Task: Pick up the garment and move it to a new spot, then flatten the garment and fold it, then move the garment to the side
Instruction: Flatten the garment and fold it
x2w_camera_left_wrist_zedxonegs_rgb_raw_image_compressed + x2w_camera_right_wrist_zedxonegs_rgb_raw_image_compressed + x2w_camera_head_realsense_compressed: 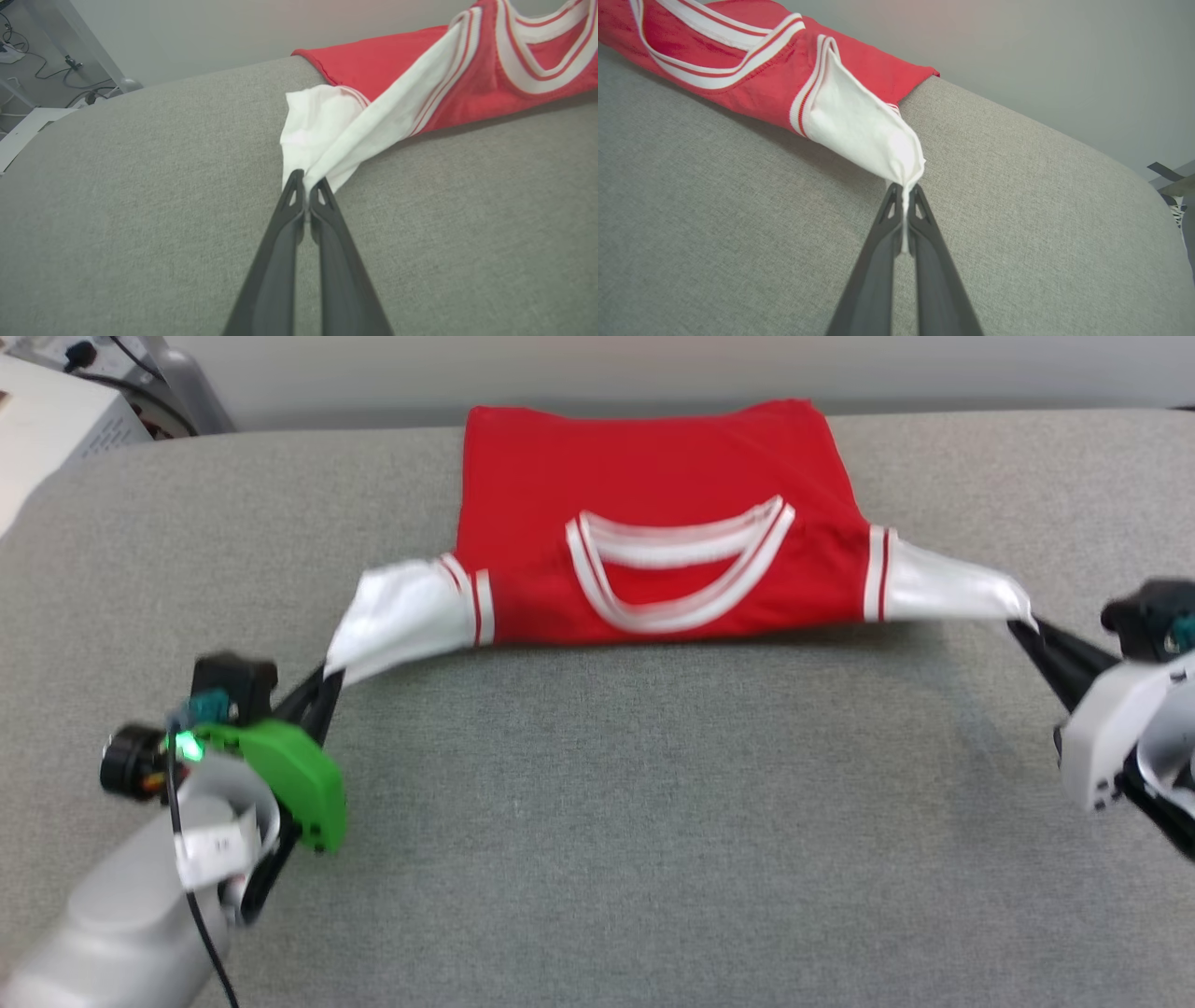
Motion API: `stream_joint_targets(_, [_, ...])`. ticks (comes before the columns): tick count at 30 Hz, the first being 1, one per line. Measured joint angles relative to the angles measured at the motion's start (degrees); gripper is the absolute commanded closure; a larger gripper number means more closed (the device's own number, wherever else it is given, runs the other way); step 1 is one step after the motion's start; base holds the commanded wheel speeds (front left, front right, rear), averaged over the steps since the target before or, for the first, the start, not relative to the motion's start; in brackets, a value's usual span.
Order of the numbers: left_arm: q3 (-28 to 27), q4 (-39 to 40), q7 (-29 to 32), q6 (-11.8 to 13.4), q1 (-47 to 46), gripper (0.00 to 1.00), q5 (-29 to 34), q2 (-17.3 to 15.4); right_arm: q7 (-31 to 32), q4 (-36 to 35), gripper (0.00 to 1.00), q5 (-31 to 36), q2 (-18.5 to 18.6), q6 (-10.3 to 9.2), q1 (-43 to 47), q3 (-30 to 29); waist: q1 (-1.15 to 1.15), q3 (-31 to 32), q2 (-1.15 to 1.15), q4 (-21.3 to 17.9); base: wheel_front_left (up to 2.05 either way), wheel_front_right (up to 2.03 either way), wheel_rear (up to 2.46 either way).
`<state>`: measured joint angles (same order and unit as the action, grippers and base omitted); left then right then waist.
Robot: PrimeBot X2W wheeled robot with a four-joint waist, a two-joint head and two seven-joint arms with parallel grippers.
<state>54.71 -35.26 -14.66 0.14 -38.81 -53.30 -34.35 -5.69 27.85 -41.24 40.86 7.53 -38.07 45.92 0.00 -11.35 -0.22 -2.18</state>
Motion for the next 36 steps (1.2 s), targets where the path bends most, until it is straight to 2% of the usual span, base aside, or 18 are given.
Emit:
stream_joint_targets(3, [0.04,2.91,0.00,2.13,5.43,1.00,-0.48,-1.70,0.37,-1.47,1.00,0.01,0.74,0.00,6.23,-2.97,0.00,1.72,0.00,-0.06,0.00,0.00,0.00])
stream_joint_targets(13, [-0.86,12.27,-0.01,8.76,19.07,1.00,-4.17,-4.33,2.26,-7.13,1.00,1.09,0.68,0.01,28.57,-15.10,0.00,5.47,0.00,-0.01,0.00,0.00,0.00])
stream_joint_targets(18, [-1.04,16.72,0.00,11.72,24.96,1.00,-6.25,-6.78,6.51,-13.15,1.00,2.46,0.30,0.02,38.42,-20.82,0.00,6.24,0.00,0.16,0.00,0.00,0.00])
stream_joint_targets(27, [-0.42,22.39,0.59,15.12,29.04,1.00,-6.81,-7.77,15.51,-20.61,1.00,4.57,-2.47,0.01,48.54,-29.43,0.00,6.22,0.00,1.24,0.00,0.00,0.00])
stream_joint_targets(28, [-0.37,22.91,0.60,15.33,29.02,1.00,-6.70,-7.78,16.49,-21.50,0.84,4.85,-2.71,0.01,48.81,-30.02,0.00,6.18,0.00,1.42,0.00,0.00,0.00])
stream_joint_targets(29, [-0.32,23.24,0.62,15.49,28.97,1.00,-6.61,-7.78,17.28,-22.27,0.55,5.03,-2.71,0.01,48.91,-30.42,0.00,6.13,0.00,1.55,0.00,0.00,0.00])
stream_joint_targets(30, [-0.15,23.64,0.68,15.82,28.85,1.00,-6.16,-7.78,17.81,-23.24,0.00,5.52,-2.80,0.01,48.93,-31.43,0.00,6.07,0.00,1.72,0.00,0.00,0.00])
stream_joint_targets(36, [-0.49,26.55,0.67,17.48,26.23,1.00,-4.66,-7.37,21.30,-31.12,0.00,7.47,-0.99,0.01,46.47,-39.90,0.00,4.58,0.00,2.70,0.00,0.00,0.00])
